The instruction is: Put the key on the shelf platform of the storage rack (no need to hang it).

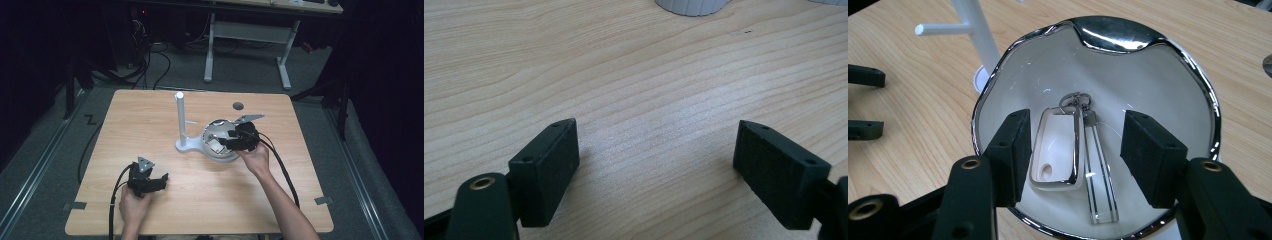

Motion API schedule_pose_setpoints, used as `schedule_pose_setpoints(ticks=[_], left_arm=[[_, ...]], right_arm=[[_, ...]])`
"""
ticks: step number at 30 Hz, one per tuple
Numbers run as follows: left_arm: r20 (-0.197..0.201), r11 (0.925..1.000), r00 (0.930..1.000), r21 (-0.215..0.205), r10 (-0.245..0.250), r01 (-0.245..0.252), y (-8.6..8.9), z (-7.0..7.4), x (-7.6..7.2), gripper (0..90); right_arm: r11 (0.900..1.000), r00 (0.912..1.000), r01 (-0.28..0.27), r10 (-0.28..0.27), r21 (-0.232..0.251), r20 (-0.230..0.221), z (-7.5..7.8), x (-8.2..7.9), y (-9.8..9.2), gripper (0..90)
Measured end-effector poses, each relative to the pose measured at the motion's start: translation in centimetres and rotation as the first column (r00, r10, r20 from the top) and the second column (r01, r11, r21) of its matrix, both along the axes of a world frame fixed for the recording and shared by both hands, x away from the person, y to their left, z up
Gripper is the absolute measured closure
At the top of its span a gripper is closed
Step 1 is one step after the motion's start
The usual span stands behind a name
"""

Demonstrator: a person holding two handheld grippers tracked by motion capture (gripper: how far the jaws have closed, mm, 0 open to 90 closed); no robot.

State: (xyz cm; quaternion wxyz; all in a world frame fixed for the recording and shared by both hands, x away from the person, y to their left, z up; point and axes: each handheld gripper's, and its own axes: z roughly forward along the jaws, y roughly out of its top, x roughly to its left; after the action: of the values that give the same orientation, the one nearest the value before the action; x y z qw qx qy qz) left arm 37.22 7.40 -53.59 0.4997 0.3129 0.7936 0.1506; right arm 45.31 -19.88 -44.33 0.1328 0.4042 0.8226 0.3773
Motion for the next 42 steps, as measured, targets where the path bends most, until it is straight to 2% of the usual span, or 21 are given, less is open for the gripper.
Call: schedule_pose_setpoints(ticks=[15,17,22,29,33,37,42], left_arm=[[0.0,1.0,1.0,0.001,-0.001,0.001,0.0,0.0,0.0,18.7],[0.0,1.0,1.0,0.001,0.001,-0.001,0.0,0.0,0.0,18.7],[0.0,1.0,1.0,0.001,0.0,0.0,0.0,0.0,0.0,18.7],[-0.001,1.0,1.0,-0.001,0.002,-0.002,0.0,0.0,0.0,18.7],[0.0,1.0,1.0,0.0,0.001,-0.001,0.0,0.0,0.0,18.7],[0.001,1.0,1.0,0.003,-0.002,0.002,0.0,0.0,0.0,18.7],[0.002,1.0,1.0,0.008,-0.005,0.005,0.0,-0.1,0.0,18.8]], right_arm=[[1.0,0.9993,0.024,-0.025,0.017,0.029,1.1,-0.7,-1.5,47.0],[0.999,0.9987,0.03,-0.031,0.022,0.041,1.1,-0.9,-1.9,47.7],[0.998,0.9983,0.051,-0.052,0.025,0.025,1.1,-1.3,-2.9,47.6],[0.998,0.9968,0.064,-0.065,0.029,0.047,1.6,-1.9,-4.0,47.5],[0.996,0.9948,0.079,-0.081,0.047,0.062,1.7,-2.3,-4.9,47.6],[0.994,0.9935,0.1,-0.102,0.053,0.051,1.6,-2.8,-5.7,47.2],[0.992,0.9921,0.104,-0.108,0.07,0.063,2.2,-3.4,-6.6,47.0]])
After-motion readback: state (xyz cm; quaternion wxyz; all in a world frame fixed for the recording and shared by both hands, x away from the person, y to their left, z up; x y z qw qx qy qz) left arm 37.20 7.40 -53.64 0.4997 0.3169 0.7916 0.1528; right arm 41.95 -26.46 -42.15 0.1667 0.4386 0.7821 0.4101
